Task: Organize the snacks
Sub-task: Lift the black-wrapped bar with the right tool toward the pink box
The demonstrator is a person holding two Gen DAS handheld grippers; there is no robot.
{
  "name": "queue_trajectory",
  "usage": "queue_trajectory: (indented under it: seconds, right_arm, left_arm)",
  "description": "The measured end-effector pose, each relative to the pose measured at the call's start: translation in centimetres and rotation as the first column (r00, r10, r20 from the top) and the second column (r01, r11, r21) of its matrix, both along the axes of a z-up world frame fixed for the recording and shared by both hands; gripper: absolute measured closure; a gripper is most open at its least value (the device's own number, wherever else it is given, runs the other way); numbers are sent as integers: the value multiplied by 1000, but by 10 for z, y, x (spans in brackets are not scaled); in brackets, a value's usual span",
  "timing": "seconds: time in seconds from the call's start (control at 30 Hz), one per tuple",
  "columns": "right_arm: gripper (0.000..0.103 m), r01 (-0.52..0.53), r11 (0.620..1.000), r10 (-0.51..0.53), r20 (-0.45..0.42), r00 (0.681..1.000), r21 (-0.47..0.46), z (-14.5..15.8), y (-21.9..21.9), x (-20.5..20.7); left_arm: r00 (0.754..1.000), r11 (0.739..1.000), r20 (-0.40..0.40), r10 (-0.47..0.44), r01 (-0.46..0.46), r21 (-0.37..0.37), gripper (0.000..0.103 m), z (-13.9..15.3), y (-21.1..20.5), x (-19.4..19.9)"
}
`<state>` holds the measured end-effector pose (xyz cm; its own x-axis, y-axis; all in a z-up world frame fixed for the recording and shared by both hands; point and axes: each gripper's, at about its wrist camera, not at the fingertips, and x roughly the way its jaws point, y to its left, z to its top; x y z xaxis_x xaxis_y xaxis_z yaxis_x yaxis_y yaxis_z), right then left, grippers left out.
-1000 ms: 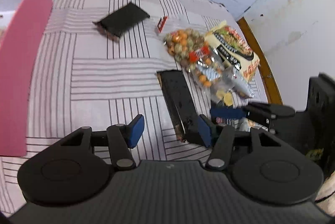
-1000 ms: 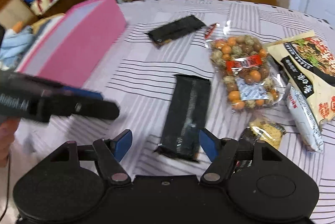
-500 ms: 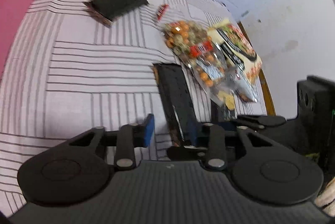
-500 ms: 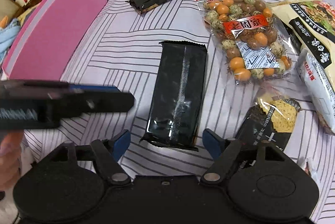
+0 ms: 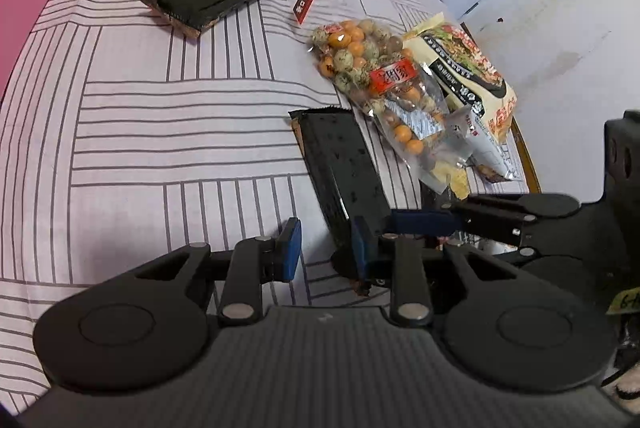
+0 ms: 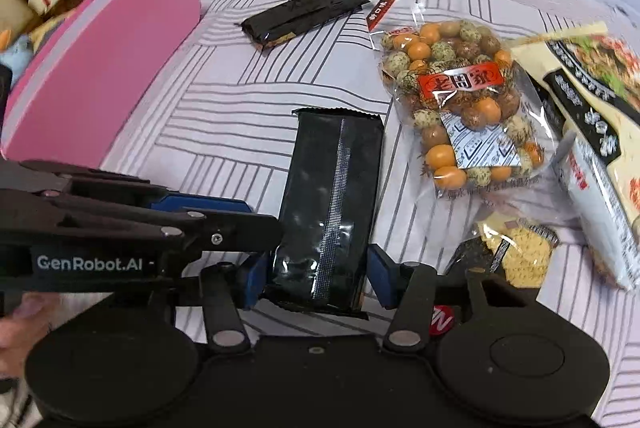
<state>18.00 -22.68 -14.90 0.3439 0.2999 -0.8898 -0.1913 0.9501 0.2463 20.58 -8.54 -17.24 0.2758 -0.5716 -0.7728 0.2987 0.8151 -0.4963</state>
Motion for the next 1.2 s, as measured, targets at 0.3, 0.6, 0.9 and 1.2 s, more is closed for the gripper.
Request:
queue_trajectory:
  seconds: [0.3, 0.6, 0.9, 1.2]
  right_arm:
    - [45, -62, 996, 66, 59, 996, -69, -1, 23, -8]
    - [46, -85, 991, 90, 40, 995, -106, 6, 36, -19]
    - [47, -112, 992, 114, 36, 993, -62, 28, 43, -38]
    - [47, -142, 990, 143, 91, 986, -10, 60, 61, -83]
  left_arm:
    - [999, 1000, -32, 25, -25, -11, 78, -10, 0, -4]
    - [997, 1000, -73, 17, -15, 26, 77, -1, 0, -11]
    - [995, 997, -85, 52, -47, 60, 77, 20, 5, -32]
    - [996, 990, -43, 73, -67, 127, 77, 62, 19, -78]
